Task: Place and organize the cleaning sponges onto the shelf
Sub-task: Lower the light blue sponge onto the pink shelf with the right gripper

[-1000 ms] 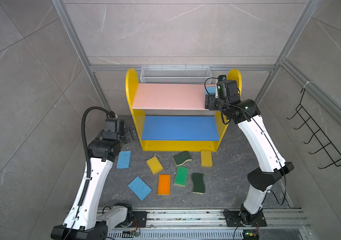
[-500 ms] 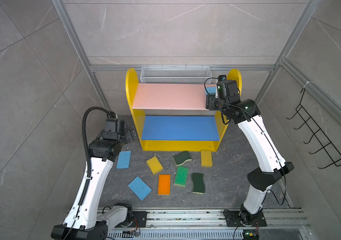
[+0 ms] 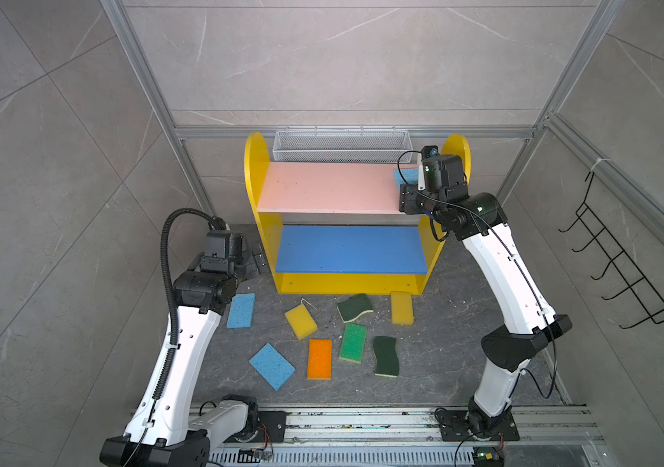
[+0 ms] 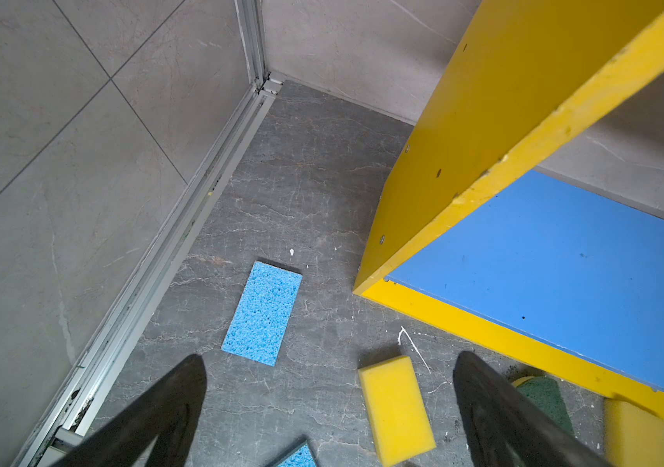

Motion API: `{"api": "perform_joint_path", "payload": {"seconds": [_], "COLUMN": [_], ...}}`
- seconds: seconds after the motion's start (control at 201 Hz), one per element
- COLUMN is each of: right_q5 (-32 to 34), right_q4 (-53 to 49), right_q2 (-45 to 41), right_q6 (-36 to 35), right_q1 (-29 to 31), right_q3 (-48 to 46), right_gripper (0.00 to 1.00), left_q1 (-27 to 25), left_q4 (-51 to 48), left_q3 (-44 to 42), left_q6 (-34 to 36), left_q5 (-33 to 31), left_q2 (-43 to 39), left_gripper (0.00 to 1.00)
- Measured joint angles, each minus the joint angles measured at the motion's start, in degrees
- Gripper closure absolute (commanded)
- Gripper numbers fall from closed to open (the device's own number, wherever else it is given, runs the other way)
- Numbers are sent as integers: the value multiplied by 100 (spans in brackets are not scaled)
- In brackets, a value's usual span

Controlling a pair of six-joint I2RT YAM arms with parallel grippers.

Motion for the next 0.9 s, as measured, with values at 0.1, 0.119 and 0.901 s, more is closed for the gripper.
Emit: {"api": "perform_joint_path", "payload": {"seconds": [0.1,0.119,0.901], "right_q5": [-15,-15,-378], "right_q4": [0,0,-37], "right_q2": [0,0,-157], "right_q6": [-2,2,153], "right_q1": [0,0,0], "right_q3": [0,0,-116], "right_gripper": [21,20,14], "left_q1": [0,0,0], "left_q4": [0,0,-48], "left_q3": [-9,-9,-42], "left_q6": [0,2,0], "left_q5": [0,0,-11], "left_q2": [0,0,-90], "left_gripper": [2,2,2]}}
